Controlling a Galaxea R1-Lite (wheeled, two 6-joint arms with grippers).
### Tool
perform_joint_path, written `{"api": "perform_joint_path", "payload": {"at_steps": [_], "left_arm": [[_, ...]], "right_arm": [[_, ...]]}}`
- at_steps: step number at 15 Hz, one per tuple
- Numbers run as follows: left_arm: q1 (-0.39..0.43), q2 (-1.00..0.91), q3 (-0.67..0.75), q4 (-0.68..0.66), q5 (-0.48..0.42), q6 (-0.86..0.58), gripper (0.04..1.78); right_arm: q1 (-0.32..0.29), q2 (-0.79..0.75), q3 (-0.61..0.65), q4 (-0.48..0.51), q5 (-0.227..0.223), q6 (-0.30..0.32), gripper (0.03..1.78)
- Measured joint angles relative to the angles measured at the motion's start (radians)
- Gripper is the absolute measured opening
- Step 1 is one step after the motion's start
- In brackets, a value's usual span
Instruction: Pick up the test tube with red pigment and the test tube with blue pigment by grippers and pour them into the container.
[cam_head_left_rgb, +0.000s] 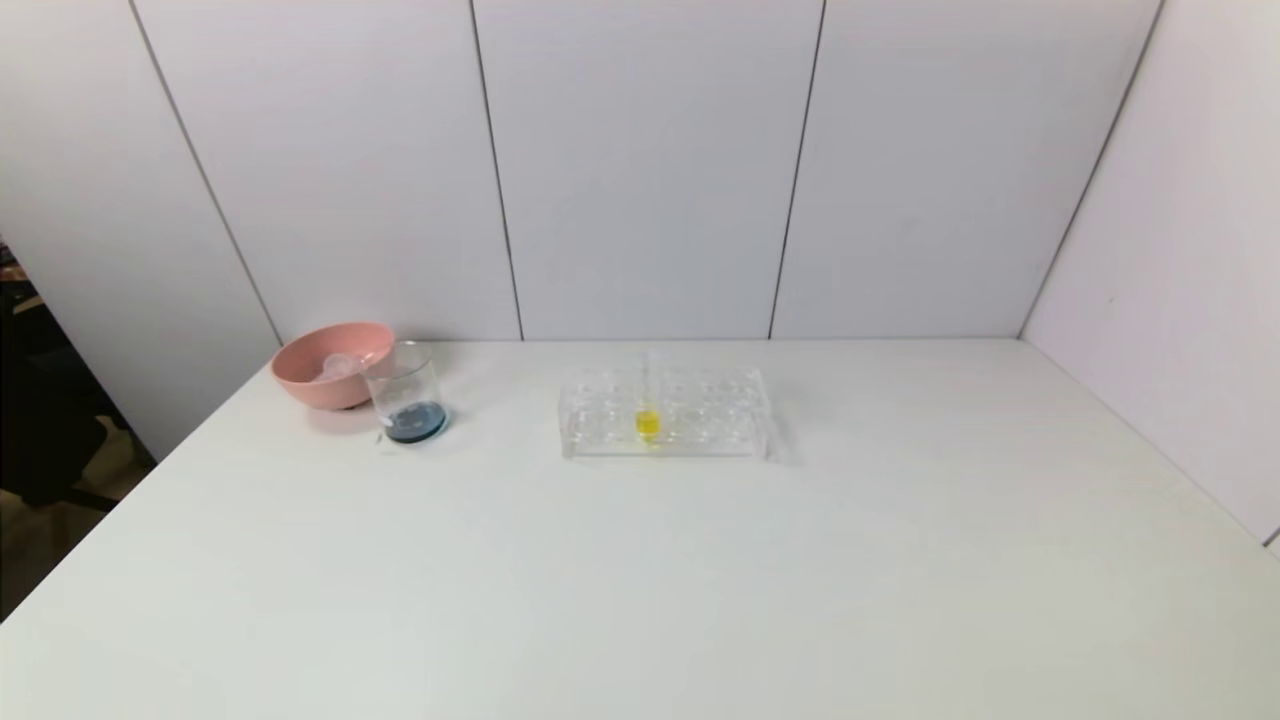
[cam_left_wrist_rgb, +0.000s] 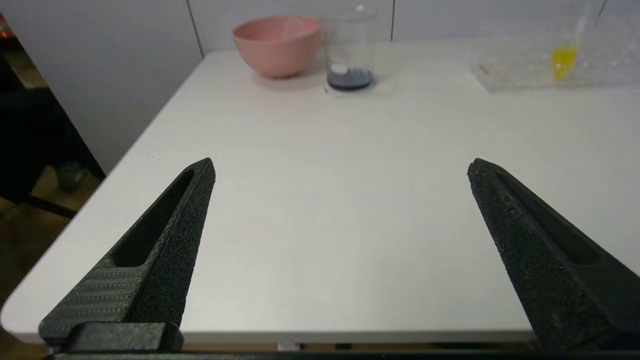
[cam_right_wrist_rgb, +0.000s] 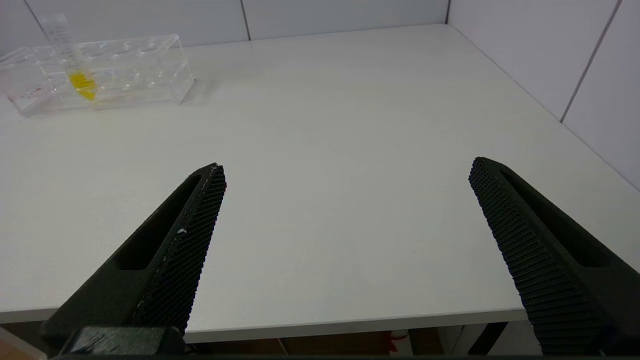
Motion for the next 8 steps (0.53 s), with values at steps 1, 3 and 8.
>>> {"api": "perform_joint_path", "payload": {"at_steps": [1,3,8], "left_arm": [[0.000,0.000,0.008,0.031,-0.008,-0.008,1.76],[0.000,0.000,0.014,0.033,-0.006,-0.021,1.76],[0.000,0.000,0.018,0.024,-0.011,-0.020,1.76]], "right_arm": [[0.000,0.000,0.000,0.000,0.000,0.000,1.77],[0.000,0.000,0.000,0.000,0.000,0.000,1.77],[0.000,0.000,0.000,0.000,-0.001,0.000,1.77]]}}
